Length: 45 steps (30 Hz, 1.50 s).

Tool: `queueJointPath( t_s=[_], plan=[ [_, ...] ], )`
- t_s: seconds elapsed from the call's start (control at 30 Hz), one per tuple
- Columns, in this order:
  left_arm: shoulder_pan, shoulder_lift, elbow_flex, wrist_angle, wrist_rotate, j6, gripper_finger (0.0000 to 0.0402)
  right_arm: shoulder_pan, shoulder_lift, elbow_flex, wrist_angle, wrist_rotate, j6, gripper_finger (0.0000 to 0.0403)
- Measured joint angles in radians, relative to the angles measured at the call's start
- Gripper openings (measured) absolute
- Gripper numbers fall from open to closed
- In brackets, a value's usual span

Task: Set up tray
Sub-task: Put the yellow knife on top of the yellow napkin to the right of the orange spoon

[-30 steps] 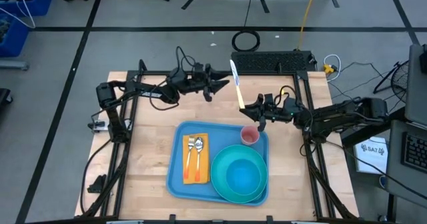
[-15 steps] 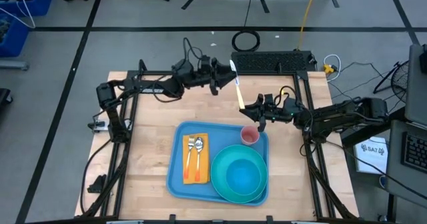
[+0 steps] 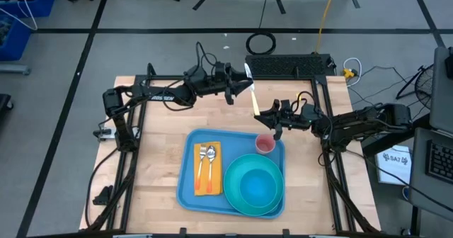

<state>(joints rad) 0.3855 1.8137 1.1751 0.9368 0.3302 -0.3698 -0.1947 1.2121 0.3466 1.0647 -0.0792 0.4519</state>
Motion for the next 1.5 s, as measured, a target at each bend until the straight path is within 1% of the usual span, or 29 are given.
queueJointPath(
  t_s=[0.17, 0.33, 0.37, 0.6, 0.63, 0.73, 0.8, 0.9, 0.93, 0.97, 1.07, 1.13, 1.2, 1.27, 1.33, 1.43, 1.5],
  plan=[
    [0.0, 0.0, 0.0, -0.012, -0.003, 0.027, 0.013, 0.0, 0.0, 0.0, 0.001, 0.0, 0.0, 0.0037],
    [0.0, 0.0, -0.001, -0.008, -0.016, 0.032, 0.0032, -0.001, 0.0, 0.0, -0.002, 0.003, -0.003, 0.0037],
    [0.0, 0.0, -0.001, -0.007, -0.011, 0.027, 0.002, -0.001, 0.0, 0.0, -0.004, 0.004, -0.008, 0.0037],
    [0.008, -0.001, -0.001, -0.001, -0.008, 0.03, 0.0011, -0.001, -0.004, 0.0, -0.007, 0.006, -0.019, 0.0041],
    [0.011, -0.001, -0.001, -0.001, -0.004, 0.03, 0.0011, -0.001, -0.011, 0.0, -0.016, 0.008, -0.015, 0.0053],
    [0.032, -0.003, -0.001, -0.02, 0.008, 0.033, 0.001, -0.003, -0.047, 0.0, -0.074, 0.012, -0.011, 0.0108],
    [0.05, -0.003, -0.002, -0.037, 0.03, 0.018, 0.001, -0.003, -0.086, 0.001, -0.154, 0.006, -0.023, 0.0142],
    [0.069, -0.007, -0.003, -0.05, 0.053, 0.021, 0.0008, -0.003, -0.133, 0.001, -0.279, 0.046, -0.035, 0.0178],
    [0.072, -0.008, -0.003, -0.047, 0.041, 0.027, 0.0008, -0.002, -0.148, -0.003, -0.305, 0.045, -0.035, 0.0186],
    [0.077, -0.01, -0.003, -0.044, -0.004, 0.061, 0.0004, 0.001, -0.159, -0.011, -0.314, 0.032, -0.036, 0.0192],
    [0.095, -0.01, -0.003, -0.043, -0.026, 0.056, 0.0002, 0.001, -0.198, -0.032, -0.296, 0.03, -0.034, 0.0201],
    [0.095, -0.01, -0.003, -0.049, -0.002, 0.053, 0.0002, -0.003, -0.216, -0.046, -0.288, 0.05, -0.035, 0.0203],
    [0.091, -0.01, -0.003, -0.067, 0.03, 0.047, 0.0002, -0.006, -0.246, -0.062, -0.294, 0.042, -0.036, 0.0202],
    [0.086, -0.011, -0.002, -0.119, 0.064, 0.045, 0.0002, -0.018, -0.281, -0.074, -0.289, 0.045, -0.039, 0.0198],
    [0.077, -0.011, -0.003, -0.212, 0.081, 0.043, 0.0002, -0.03, -0.324, -0.091, -0.301, 0.049, -0.042, 0.0195],
    [0.045, -0.045, -0.003, -0.451, 0.074, 0.085, 0.0002, -0.046, -0.397, -0.123, -0.319, 0.045, -0.045, 0.0191],
    [0.016, -0.099, -0.003, -0.653, 0.028, 0.148, 0.0002, -0.064, -0.448, -0.148, -0.322, 0.049, -0.045, 0.019]
  ],
)
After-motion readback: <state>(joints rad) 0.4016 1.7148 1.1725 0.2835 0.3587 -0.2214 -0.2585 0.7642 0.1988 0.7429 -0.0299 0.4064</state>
